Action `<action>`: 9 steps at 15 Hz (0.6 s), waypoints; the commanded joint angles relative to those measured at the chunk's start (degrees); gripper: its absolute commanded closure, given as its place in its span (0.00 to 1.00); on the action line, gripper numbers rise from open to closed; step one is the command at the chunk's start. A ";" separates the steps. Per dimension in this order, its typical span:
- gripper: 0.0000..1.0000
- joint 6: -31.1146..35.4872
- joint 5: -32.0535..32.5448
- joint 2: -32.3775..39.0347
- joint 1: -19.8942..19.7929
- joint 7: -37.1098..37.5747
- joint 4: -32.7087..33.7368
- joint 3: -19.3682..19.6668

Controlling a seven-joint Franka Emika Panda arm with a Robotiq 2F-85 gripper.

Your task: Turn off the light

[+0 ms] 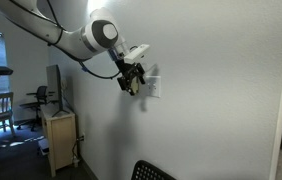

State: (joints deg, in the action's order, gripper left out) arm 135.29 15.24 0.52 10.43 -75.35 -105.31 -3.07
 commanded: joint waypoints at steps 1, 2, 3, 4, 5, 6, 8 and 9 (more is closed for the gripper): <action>0.00 2.52 0.81 -0.42 -2.12 -0.73 -1.64 -0.80; 0.00 3.46 1.09 -0.45 -2.27 -1.21 -1.78 -0.80; 0.00 4.22 1.54 -0.40 -2.39 -1.71 -1.73 -0.83; 0.00 4.46 1.58 -0.21 -2.47 -2.37 -1.42 -0.89; 0.00 4.80 2.41 -0.10 -2.41 -2.20 -1.17 -1.02; 0.00 5.37 2.79 0.16 -2.28 -2.72 -0.94 -1.18; 0.00 5.86 3.83 0.94 -2.11 -3.35 -0.26 -1.51; 0.00 6.35 3.98 1.51 -2.09 -3.74 0.03 -1.70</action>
State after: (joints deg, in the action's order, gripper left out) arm 139.46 17.97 0.60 9.39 -76.74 -105.79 -3.60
